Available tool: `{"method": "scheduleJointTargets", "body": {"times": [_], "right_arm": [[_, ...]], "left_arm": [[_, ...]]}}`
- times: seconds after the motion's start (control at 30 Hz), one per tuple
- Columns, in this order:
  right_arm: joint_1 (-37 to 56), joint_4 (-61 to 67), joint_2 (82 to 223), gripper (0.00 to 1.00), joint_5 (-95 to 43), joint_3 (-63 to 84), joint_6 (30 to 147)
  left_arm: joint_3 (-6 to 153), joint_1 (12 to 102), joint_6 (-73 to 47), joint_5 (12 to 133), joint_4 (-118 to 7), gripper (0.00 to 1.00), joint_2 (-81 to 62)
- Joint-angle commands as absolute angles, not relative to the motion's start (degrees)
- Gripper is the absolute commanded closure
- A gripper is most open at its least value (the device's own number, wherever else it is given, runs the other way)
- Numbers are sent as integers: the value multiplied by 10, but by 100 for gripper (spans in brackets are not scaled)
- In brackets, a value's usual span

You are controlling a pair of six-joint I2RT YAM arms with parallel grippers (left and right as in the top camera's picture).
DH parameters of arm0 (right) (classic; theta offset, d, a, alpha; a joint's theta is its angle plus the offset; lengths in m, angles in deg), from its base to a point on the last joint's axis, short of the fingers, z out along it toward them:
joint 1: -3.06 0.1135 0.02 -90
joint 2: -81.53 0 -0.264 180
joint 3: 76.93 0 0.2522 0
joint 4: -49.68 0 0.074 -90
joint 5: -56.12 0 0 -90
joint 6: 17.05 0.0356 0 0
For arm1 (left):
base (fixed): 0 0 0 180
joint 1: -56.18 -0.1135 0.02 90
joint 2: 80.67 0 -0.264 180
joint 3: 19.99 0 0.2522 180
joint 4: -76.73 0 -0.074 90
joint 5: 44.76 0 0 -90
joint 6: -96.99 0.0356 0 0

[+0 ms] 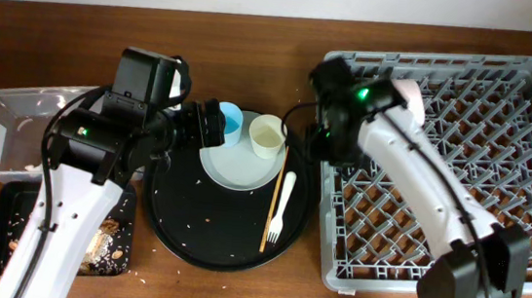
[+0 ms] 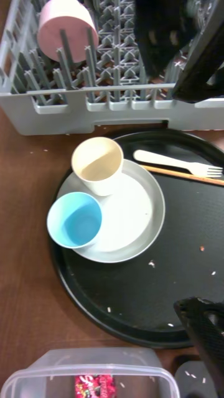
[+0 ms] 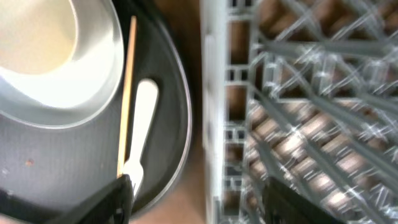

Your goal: Sort waste into correct bins and load items into the dishwasher rack

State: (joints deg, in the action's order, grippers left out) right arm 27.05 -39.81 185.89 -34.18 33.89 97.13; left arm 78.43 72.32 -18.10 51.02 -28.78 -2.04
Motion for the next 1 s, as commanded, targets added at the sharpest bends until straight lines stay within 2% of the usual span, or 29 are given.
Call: {"method": "scheduleJointTargets", "body": {"times": [0.0, 0.07, 0.2, 0.37, 0.43, 0.57, 0.73, 0.77, 0.83, 0.97], "right_arm": [[216, -475, 1854, 28, -368, 468, 918], [174, -499, 1854, 1, -367, 508, 888], [103, -499, 1854, 1, -367, 509, 888], [90, -498, 1854, 1, -367, 509, 888], [90, -498, 1854, 1, -367, 509, 888], [90, -498, 1854, 1, -367, 509, 888], [90, -498, 1854, 1, -367, 509, 888], [90, -498, 1854, 1, -367, 509, 888], [90, -498, 1854, 1, -367, 509, 888], [90, -498, 1854, 1, -367, 509, 888]], "left_arm": [[794, 721, -178, 510, -290, 1, -25], [794, 721, -178, 510, -289, 1, -25], [794, 721, -178, 510, -290, 1, -25], [794, 721, -178, 503, -346, 1, -25], [789, 721, -178, 496, -349, 20, -20], [782, 721, -178, 393, -362, 27, 41], [782, 721, -178, 394, -396, 30, 172], [782, 721, -178, 394, -401, 35, 203], [782, 721, -178, 394, -412, 61, 240], [782, 721, -178, 394, -423, 64, 284]]}}
